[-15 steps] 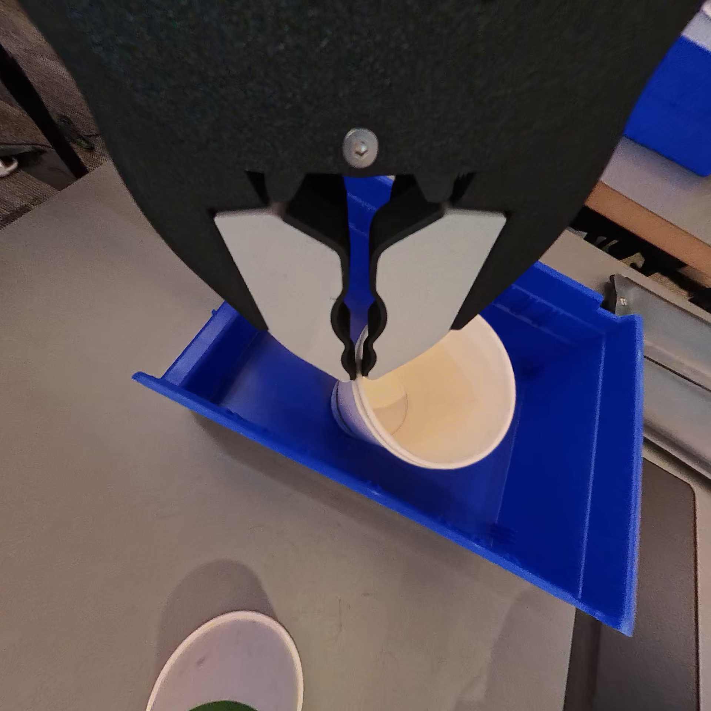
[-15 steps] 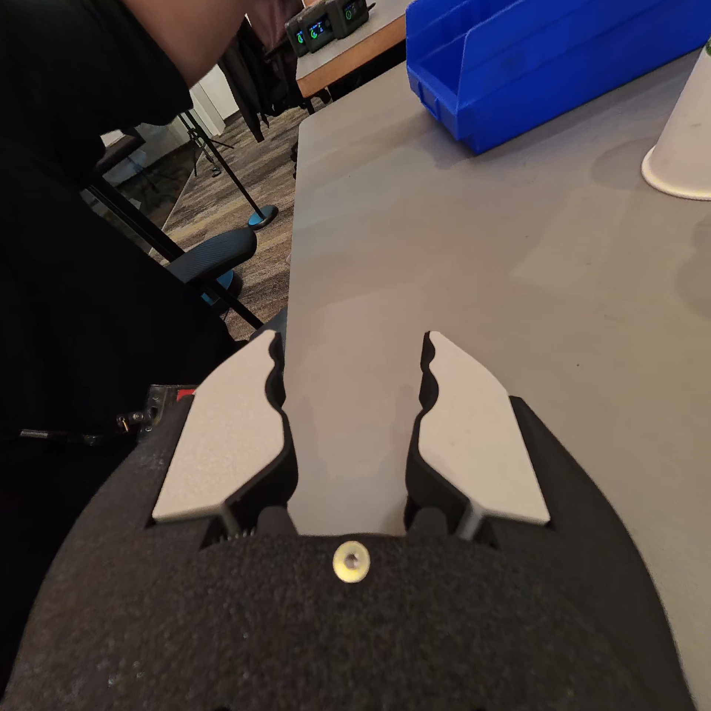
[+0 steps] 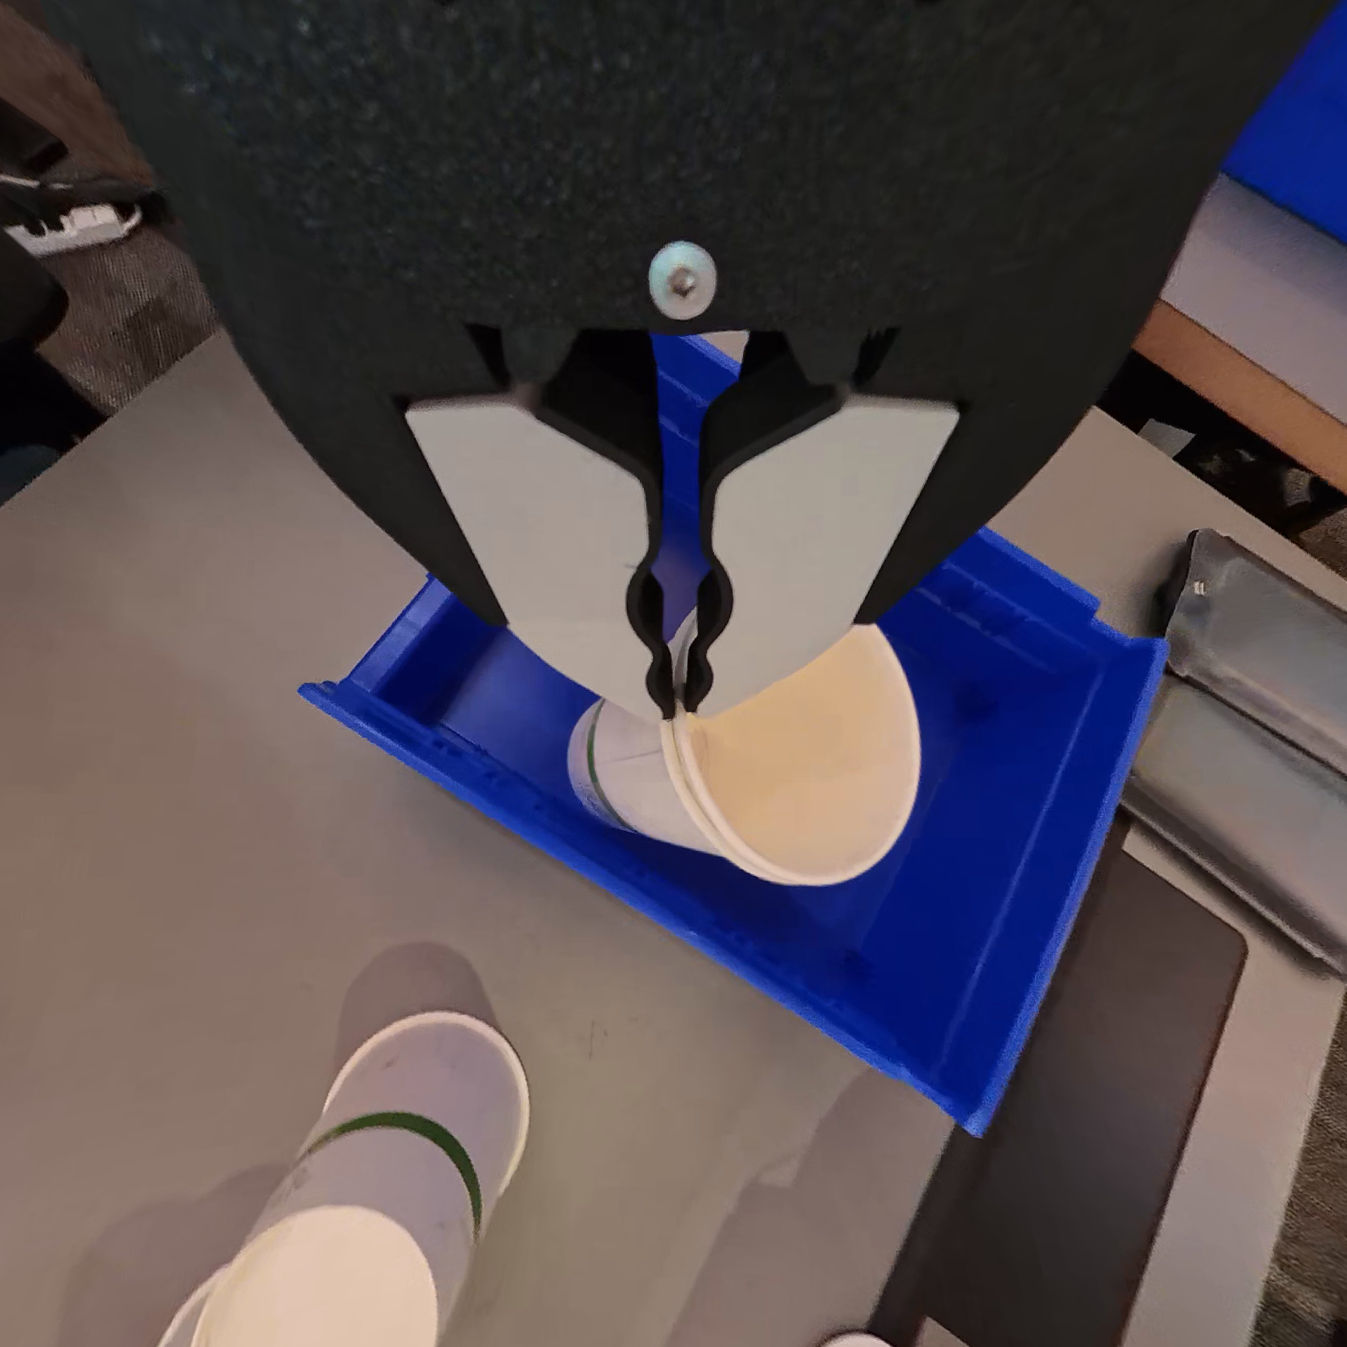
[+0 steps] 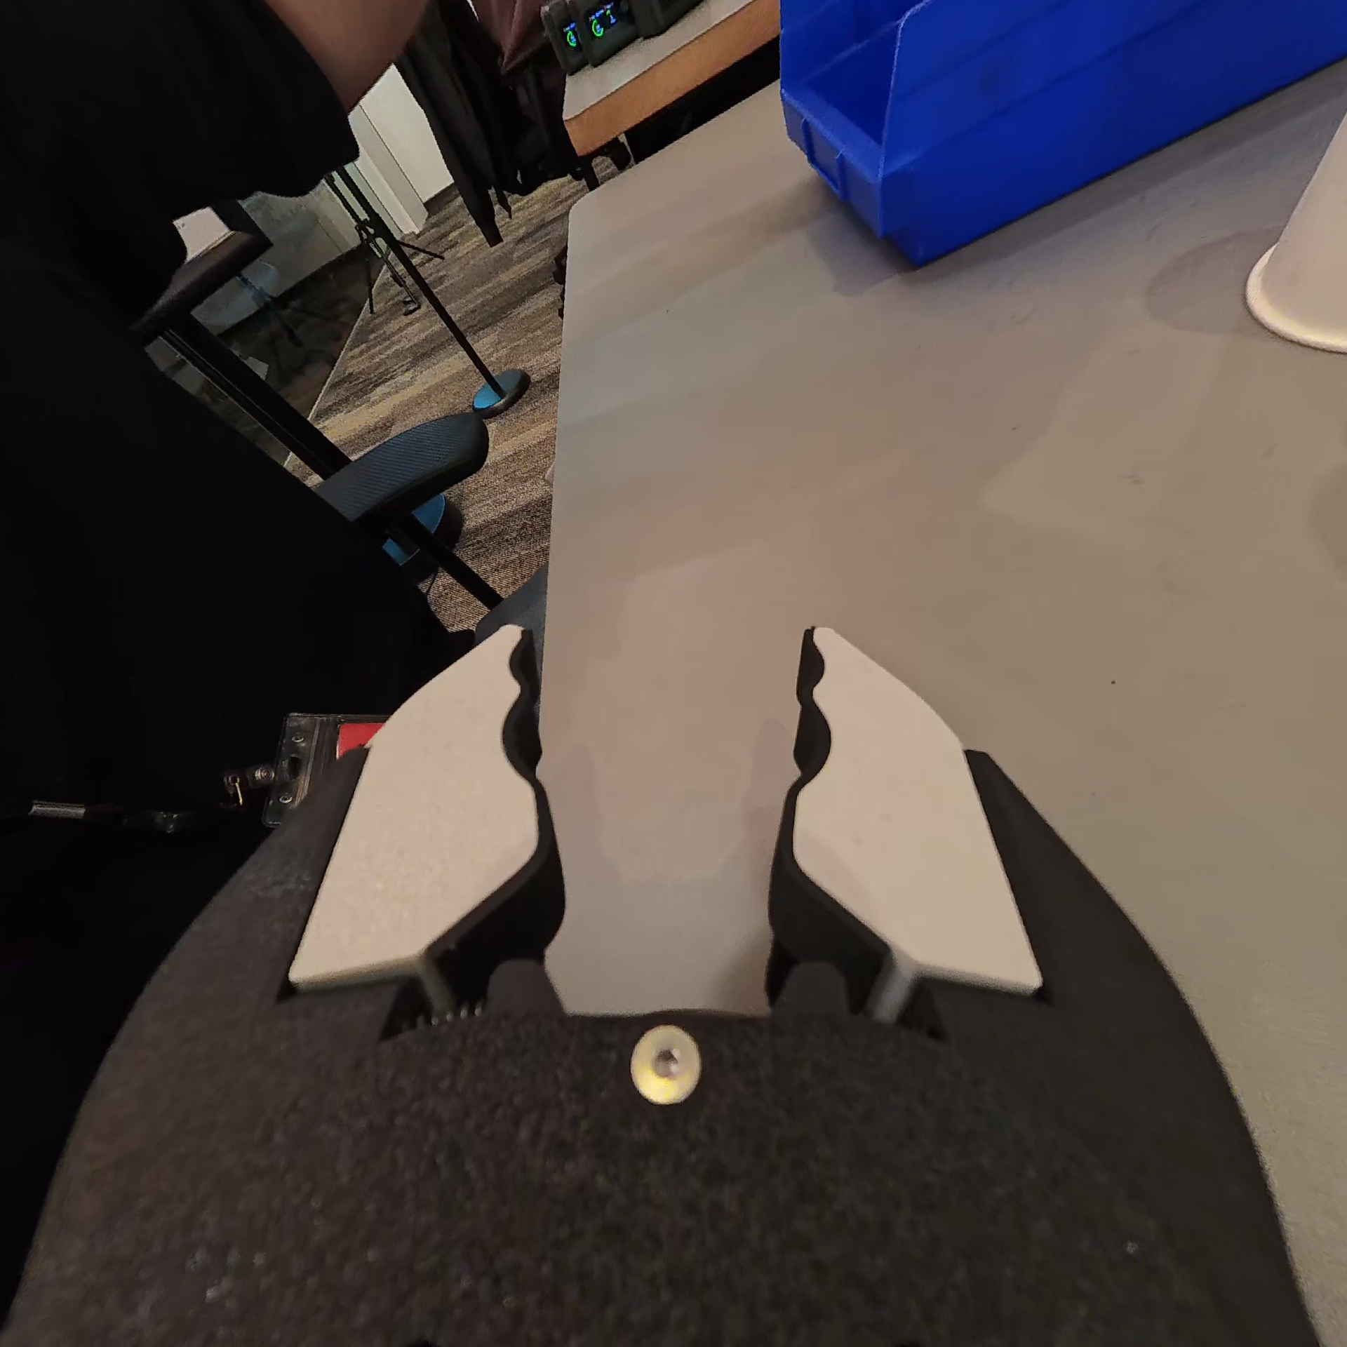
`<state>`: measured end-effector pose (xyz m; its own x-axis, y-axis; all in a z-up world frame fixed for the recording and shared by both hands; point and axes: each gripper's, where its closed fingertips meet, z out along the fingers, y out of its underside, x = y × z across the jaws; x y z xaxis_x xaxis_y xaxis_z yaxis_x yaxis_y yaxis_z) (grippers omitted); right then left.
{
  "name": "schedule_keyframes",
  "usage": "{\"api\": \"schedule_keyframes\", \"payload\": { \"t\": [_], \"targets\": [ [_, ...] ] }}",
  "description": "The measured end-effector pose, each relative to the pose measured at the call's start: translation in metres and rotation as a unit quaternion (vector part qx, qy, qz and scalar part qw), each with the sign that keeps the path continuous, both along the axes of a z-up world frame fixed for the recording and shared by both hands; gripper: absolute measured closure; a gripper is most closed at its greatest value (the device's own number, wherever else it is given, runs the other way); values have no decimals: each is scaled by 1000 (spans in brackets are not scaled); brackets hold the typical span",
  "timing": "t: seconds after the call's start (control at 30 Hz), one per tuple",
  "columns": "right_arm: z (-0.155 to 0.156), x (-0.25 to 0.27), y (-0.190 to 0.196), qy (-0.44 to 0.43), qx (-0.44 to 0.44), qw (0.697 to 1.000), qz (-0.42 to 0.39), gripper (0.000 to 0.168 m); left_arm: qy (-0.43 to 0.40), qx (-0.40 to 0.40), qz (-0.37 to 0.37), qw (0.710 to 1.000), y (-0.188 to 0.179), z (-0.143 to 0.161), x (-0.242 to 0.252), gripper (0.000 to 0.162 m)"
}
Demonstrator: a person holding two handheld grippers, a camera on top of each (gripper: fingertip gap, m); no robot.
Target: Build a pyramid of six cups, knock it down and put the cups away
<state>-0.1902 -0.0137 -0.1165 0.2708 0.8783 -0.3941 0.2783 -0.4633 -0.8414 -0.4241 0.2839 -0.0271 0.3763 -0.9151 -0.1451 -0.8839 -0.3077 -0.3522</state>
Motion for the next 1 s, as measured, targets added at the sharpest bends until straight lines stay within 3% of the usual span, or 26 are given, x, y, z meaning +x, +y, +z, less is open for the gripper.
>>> {"api": "schedule_keyframes", "payload": {
  "t": [0.17, 0.3, 0.53, 0.73, 1.0],
  "targets": [
    [-2, -1, 0, -4, -3, 1000, 2, 100, 74, 64, 25, 995, 24, -6, -22, 159],
    [-5, -2, -1, -7, -7, 1000, 4, 100, 62, 44, 45, 996, 32, -16, -23, 159],
    [-6, -1, -1, -9, -9, 1000, 4, 100, 59, 56, 57, 995, 45, 1, -28, 159],
    [-6, 0, -1, -9, -10, 1000, 3, 101, 115, 86, 51, 988, 50, -4, -36, 159],
    [-6, 0, -1, -10, -10, 1000, 2, 101, 123, 94, 47, 987, 47, -2, -36, 159]
  ]
}}
